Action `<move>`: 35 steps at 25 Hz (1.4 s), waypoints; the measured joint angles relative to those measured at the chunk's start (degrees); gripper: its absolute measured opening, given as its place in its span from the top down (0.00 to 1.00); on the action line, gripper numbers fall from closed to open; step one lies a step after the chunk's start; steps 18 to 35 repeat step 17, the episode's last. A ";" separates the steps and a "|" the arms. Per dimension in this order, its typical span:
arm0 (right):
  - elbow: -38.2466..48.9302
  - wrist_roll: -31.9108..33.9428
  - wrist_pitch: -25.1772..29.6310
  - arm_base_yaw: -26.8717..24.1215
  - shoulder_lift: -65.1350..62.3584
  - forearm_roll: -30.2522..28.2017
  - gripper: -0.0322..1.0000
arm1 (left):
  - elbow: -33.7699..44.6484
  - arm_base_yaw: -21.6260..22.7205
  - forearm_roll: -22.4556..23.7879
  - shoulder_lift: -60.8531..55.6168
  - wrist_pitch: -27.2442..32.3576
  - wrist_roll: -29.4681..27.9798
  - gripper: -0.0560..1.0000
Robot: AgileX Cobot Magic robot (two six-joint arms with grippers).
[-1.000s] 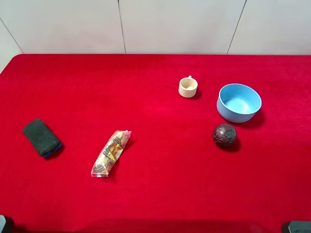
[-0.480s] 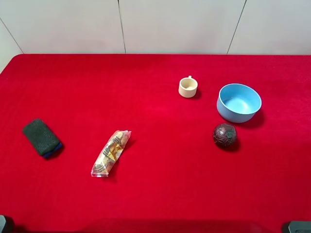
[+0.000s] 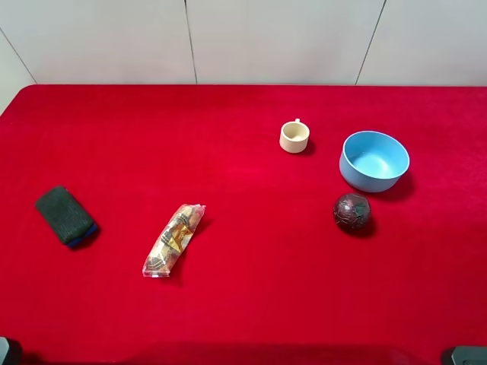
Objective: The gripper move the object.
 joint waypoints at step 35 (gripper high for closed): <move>0.00 0.00 0.00 0.00 0.00 0.00 0.30 | 0.00 0.00 0.00 0.00 0.00 0.00 0.07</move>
